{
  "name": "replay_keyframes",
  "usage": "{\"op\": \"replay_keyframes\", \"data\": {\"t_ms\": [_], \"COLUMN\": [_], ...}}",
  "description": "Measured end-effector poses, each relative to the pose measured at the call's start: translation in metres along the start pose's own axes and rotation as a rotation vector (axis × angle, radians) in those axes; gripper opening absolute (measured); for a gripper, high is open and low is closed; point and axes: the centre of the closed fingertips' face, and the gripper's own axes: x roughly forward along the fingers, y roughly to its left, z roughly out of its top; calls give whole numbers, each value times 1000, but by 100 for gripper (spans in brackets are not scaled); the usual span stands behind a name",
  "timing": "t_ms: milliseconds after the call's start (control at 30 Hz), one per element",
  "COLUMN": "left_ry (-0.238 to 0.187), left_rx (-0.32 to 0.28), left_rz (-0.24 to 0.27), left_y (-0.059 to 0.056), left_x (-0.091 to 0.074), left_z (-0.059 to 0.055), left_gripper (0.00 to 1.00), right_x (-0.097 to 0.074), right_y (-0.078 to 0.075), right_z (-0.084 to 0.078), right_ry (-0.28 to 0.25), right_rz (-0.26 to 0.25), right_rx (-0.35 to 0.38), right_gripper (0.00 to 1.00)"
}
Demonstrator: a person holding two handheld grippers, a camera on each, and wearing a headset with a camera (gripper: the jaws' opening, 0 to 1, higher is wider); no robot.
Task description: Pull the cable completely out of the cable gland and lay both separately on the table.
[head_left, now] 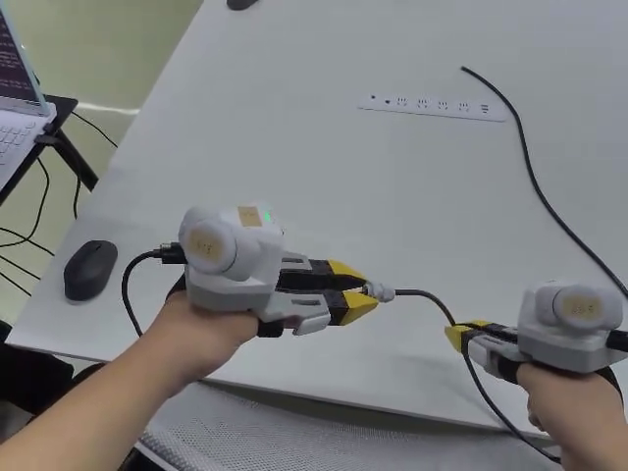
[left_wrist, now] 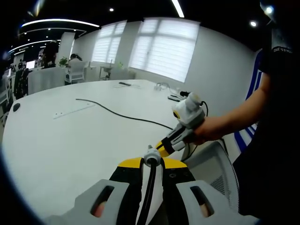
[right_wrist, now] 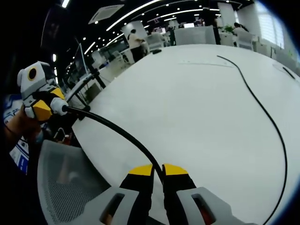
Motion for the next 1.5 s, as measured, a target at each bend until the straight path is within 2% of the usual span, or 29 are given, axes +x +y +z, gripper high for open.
{"op": "replay_keyframes", "data": {"t_ms": [233,333,400,500,633,667,733,800,933,1200,1300,1500], "left_ry": [2,4,4,17,24,26,30,33,36,37,37,36], "left_rx": [-8,-6,-8,-8,-6,-3,-2,-1,1,-2,-3,-5], "left_rz": [5,7,5,-3,-8,-9,-11,-11,-11,-11,-11,-5], "left_y": [2,3,2,1,0,0,-1,-1,-1,-3,-3,-3], "left_x": [-2,-2,-2,-1,-1,0,0,1,0,-1,-1,0], "left_z": [0,-1,-1,-3,-3,-3,-3,-4,-4,-5,-6,-6], "left_gripper": [14,14,14,14,14,14,14,14,14,14,15,15], "right_x": [-6,-10,-12,-16,-22,-23,-24,-24,-19,-21,-21,-20], "right_y": [1,6,12,26,57,69,86,95,104,117,118,117], "right_z": [3,8,12,22,43,48,55,60,57,60,60,59], "right_ry": [2,-5,-3,-19,-58,-71,-94,-113,-87,-118,-117,-123], "right_rz": [11,28,45,78,113,129,157,165,173,183,184,180], "right_rx": [-54,-87,-142,-255,-533,-605,-689,-737,-796,-885,-890,-881], "right_gripper": [3,8,12,18,23,23,23,21,15,8,3,2]}}
